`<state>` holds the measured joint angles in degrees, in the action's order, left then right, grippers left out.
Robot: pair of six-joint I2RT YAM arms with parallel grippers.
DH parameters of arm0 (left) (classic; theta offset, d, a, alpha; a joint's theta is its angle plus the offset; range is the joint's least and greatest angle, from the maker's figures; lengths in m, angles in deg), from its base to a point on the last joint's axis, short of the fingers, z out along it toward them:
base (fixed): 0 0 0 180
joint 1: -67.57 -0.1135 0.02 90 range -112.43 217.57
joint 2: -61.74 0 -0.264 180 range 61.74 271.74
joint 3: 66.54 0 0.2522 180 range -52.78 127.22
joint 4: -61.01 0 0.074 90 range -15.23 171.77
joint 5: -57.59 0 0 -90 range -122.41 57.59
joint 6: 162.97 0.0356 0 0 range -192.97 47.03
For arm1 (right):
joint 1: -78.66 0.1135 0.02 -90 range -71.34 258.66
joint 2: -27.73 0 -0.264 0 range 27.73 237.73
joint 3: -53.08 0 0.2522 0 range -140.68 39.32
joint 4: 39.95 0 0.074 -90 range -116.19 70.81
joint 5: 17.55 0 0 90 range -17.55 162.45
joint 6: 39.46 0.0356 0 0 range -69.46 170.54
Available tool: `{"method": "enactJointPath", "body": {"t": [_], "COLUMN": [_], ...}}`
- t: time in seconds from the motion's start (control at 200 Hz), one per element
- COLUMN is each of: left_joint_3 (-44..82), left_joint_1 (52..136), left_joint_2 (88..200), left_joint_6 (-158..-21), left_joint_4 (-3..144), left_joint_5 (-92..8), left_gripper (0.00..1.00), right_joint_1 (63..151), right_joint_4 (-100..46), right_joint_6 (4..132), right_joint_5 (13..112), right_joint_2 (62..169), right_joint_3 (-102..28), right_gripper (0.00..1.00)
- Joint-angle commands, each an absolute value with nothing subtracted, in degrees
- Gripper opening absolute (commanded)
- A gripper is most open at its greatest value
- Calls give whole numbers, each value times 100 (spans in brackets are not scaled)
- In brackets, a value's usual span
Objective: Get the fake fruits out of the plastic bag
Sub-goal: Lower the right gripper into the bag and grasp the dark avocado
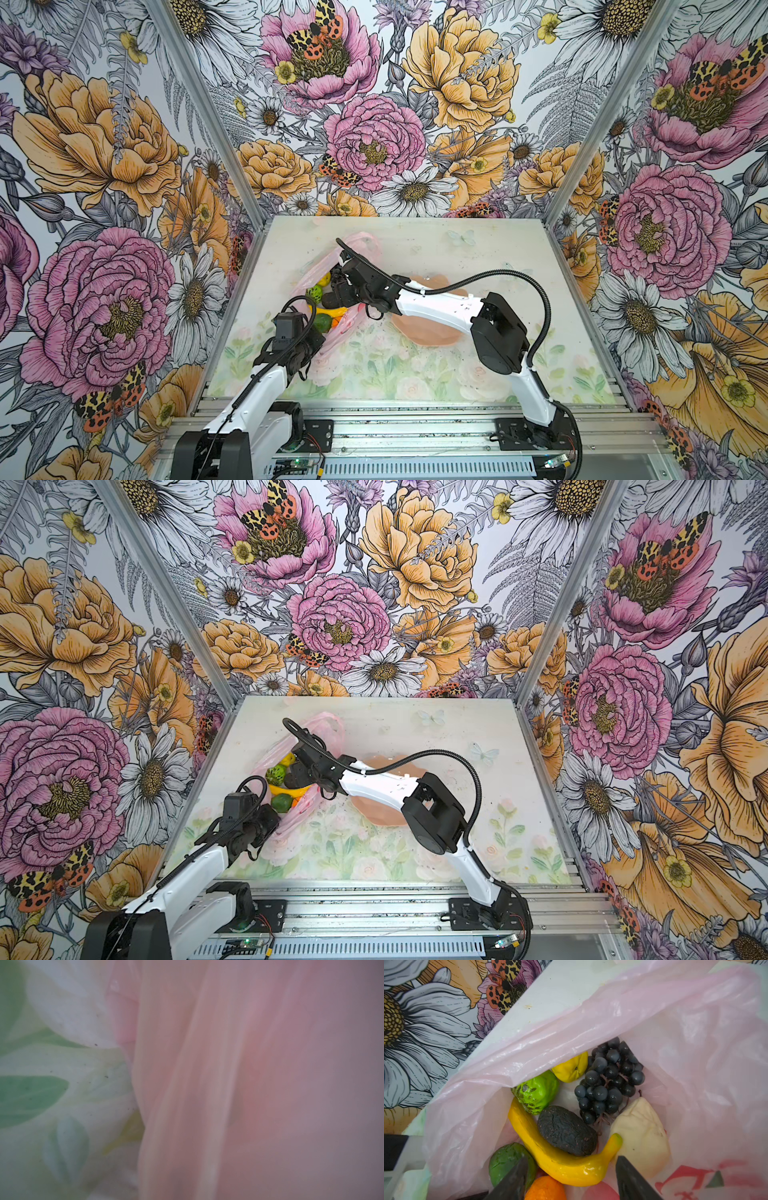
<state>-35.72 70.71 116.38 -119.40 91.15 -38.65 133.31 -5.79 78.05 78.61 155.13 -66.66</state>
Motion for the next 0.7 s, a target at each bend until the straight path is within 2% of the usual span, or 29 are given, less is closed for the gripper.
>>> {"method": "enactJointPath", "body": {"t": [0.0, 0.25, 0.695], "left_joint_3": [-3397, -3344, -3610], "left_joint_1": [7259, 7320, 7014], "left_joint_2": [11639, 11741, 10859], "left_joint_6": [-11740, -11776, -11954], "left_joint_4": [8989, 9039, 9441], "left_joint_5": [-3629, -3543, -3443], "left_gripper": [0, 0, 0], "right_joint_1": [13219, 13236, 13429], "right_joint_4": [-416, -378, -360], "right_joint_6": [7896, 7905, 5875], "right_joint_5": [7925, 7767, 7000], "right_joint_2": [15735, 15954, 16729], "right_joint_3": [-6940, -7169, -8117], "right_gripper": [66, 64, 71]}}
